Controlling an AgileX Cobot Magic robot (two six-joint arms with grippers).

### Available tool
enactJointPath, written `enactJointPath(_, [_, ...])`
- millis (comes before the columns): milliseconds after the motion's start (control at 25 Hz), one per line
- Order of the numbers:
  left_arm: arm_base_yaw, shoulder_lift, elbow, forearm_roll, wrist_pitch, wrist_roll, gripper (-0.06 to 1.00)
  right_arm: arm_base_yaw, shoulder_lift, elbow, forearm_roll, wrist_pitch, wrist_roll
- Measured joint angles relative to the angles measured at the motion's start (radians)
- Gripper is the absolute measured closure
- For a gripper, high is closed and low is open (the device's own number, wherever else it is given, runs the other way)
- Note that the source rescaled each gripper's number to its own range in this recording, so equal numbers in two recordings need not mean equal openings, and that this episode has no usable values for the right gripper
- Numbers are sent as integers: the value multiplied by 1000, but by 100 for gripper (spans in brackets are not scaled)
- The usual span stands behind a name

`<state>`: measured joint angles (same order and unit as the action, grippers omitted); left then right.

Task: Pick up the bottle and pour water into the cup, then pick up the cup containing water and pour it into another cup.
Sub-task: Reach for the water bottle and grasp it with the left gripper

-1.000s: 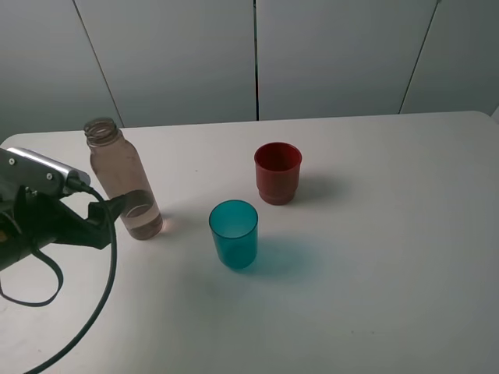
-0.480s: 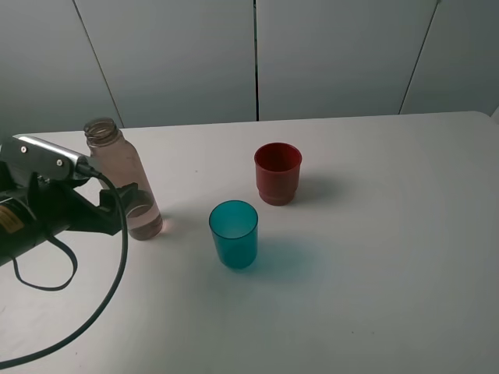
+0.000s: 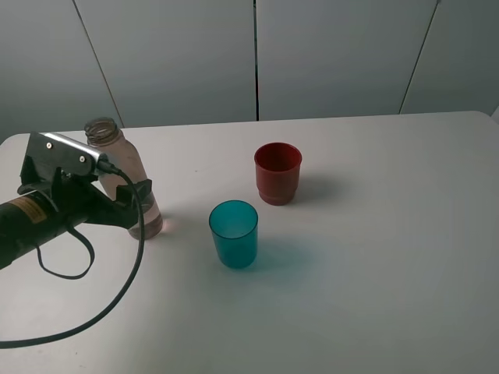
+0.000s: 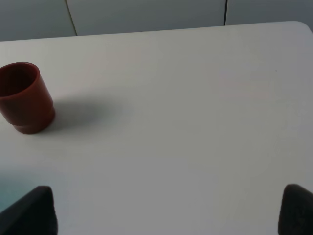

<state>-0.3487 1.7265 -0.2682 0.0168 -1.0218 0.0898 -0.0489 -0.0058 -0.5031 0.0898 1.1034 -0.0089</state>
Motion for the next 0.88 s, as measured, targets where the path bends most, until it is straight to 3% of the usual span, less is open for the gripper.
enactJointPath(840, [0,130,-96,6,-36,0,-6,0,0,0,0,0,0])
enactJointPath(880, [0,130,-98,6,-39,0,0,0,0,0,0,0,0])
